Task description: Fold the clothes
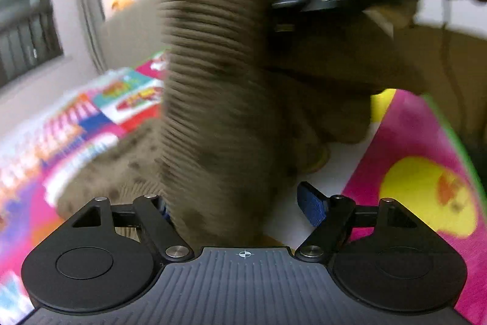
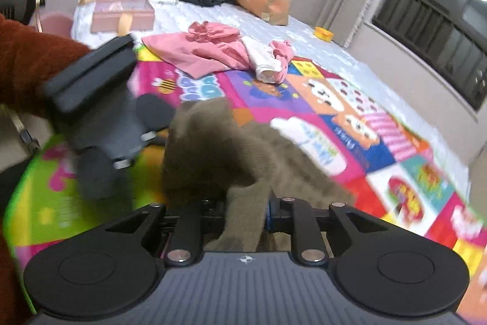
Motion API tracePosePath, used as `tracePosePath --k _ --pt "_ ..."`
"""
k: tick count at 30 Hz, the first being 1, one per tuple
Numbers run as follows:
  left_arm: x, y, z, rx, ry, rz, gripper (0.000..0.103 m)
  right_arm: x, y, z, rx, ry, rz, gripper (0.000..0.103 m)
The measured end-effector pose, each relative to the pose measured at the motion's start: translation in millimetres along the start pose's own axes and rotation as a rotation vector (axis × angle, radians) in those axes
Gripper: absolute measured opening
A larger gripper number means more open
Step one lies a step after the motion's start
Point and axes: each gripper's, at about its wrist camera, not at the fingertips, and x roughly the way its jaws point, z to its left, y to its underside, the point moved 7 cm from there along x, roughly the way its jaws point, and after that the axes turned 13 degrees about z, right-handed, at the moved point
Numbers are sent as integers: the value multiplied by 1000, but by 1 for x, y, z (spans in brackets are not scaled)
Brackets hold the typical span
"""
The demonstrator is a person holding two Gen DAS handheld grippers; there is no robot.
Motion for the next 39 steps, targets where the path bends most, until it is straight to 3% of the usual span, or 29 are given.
tracePosePath --k 4,7,9,12,15,17,21,23,29,30,32,36,39 --pt "-2 6 31 -227 100 -65 80 52 -42 -18 -86 -3 12 19" --pt "1 14 49 -340 102 -85 74 87 -67 -20 -121 -22 17 19" --pt "2 18 58 -399 98 -94 64 99 -76 -19 -123 -32 16 19" --pt "1 25 64 -476 107 -102 56 102 -79 -23 -114 -15 12 26" --pt "4 25 68 -527 129 -102 54 92 -78 -31 -83 18 -3 43" --pt "7 23 69 -537 121 -97 54 75 -76 -40 -44 44 -31 61" --pt "5 27 74 -572 124 -101 55 32 -68 -59 20 95 -83 71" --pt "4 30 79 -623 150 -111 55 13 -58 -63 47 115 -97 81" --pt "7 33 86 -731 187 -125 55 -15 -18 -68 133 111 -107 88" --pt "7 33 87 -742 186 -124 55 -15 -11 -69 157 100 -109 90" --pt "5 35 90 -771 185 -123 55 -11 2 -71 216 73 -114 103" --pt "4 33 90 -844 197 -125 55 9 29 -79 339 5 -122 103" --pt "-1 32 92 -851 193 -125 56 32 42 -89 435 19 -119 103"
